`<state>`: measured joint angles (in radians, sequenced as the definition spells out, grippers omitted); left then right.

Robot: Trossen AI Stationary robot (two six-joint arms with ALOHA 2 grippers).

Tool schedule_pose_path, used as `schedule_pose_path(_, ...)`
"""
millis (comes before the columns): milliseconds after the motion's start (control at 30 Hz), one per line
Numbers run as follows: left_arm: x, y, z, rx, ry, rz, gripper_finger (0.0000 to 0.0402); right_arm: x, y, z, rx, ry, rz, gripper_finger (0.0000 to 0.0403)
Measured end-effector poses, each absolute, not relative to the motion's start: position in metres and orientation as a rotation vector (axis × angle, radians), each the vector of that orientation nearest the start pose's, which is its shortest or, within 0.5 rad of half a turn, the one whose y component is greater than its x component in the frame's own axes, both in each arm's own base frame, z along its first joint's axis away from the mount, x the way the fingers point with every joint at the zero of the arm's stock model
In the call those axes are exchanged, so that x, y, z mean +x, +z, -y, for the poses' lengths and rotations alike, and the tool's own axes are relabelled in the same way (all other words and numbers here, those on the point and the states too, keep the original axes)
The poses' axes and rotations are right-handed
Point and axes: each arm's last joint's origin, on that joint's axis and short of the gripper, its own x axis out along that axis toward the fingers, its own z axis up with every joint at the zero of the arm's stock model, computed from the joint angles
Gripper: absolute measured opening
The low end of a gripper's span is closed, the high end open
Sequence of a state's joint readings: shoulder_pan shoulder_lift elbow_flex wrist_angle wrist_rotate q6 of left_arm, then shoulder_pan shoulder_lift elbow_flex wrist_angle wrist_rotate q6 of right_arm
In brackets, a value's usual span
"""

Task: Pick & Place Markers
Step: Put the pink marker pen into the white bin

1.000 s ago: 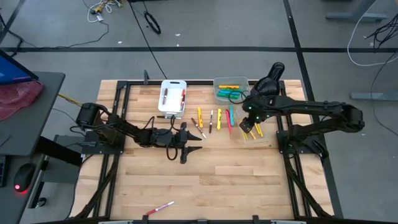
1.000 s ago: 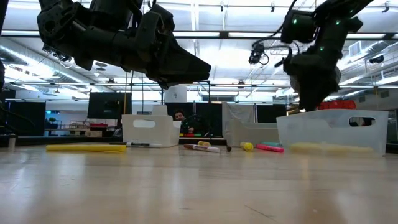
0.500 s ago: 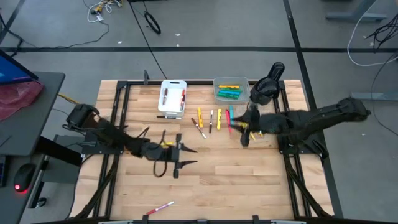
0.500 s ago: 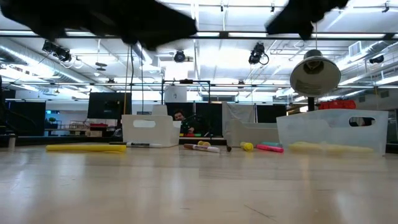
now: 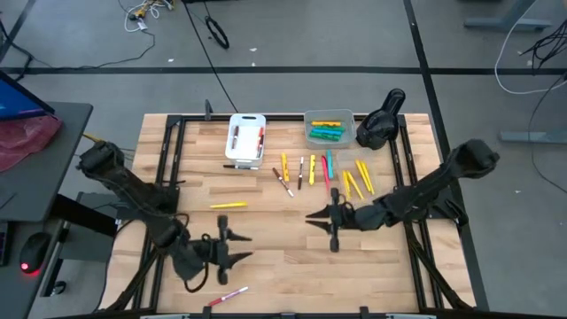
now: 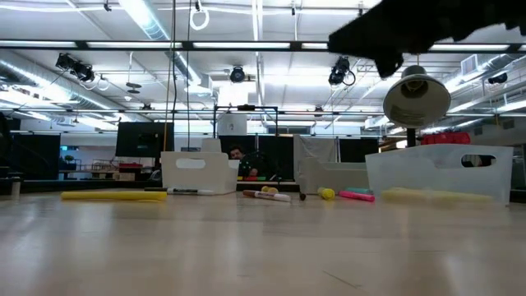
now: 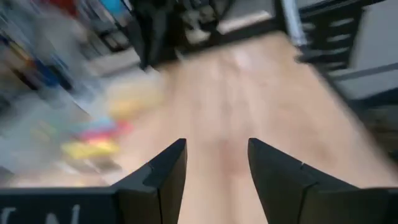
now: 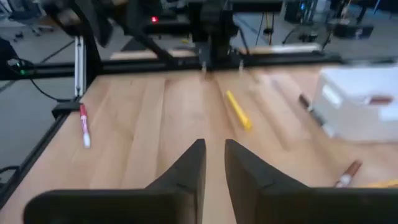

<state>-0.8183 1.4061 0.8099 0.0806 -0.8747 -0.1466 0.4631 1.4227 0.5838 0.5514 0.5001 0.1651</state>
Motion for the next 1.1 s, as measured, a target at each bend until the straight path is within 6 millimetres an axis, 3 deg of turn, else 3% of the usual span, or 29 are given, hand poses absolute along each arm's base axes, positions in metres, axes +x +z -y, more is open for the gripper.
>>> schedule_pose_path(133, 0.21, 0.216, 0.201, 0.007, 0.009, -0.504, 0.0197, 0.263, 0.177, -0.117, 0.052, -0.063, -0.285, 0.0056)
schedule_pose_path(300, 0.216, 0.179, 0.218, -0.14, -0.099, -0.689, 0.0236, 0.267, 0.163, -0.119, 0.055, -0.07, -0.319, 0.0056)
schedule_pose_path(467, 0.227, 0.151, 0.249, -0.157, -0.185, -0.792, 0.026, 0.268, 0.159, -0.119, 0.047, -0.071, -0.332, 0.0056)
schedule_pose_path(667, 0.228, 0.123, 0.277, -0.062, -0.167, -0.902, 0.0257, 0.268, 0.158, -0.119, 0.038, -0.071, -0.336, 0.0056)
schedule_pose_path(833, 0.215, 0.117, 0.281, -0.125, -0.035, -1.004, 0.025, 0.268, 0.158, -0.119, 0.037, -0.072, -0.337, 0.0056)
schedule_pose_path(1100, 0.181, 0.112, 0.28, -0.047, 0.084, -1.11, 0.0233, 0.268, 0.158, -0.119, 0.019, -0.069, -0.339, 0.0056)
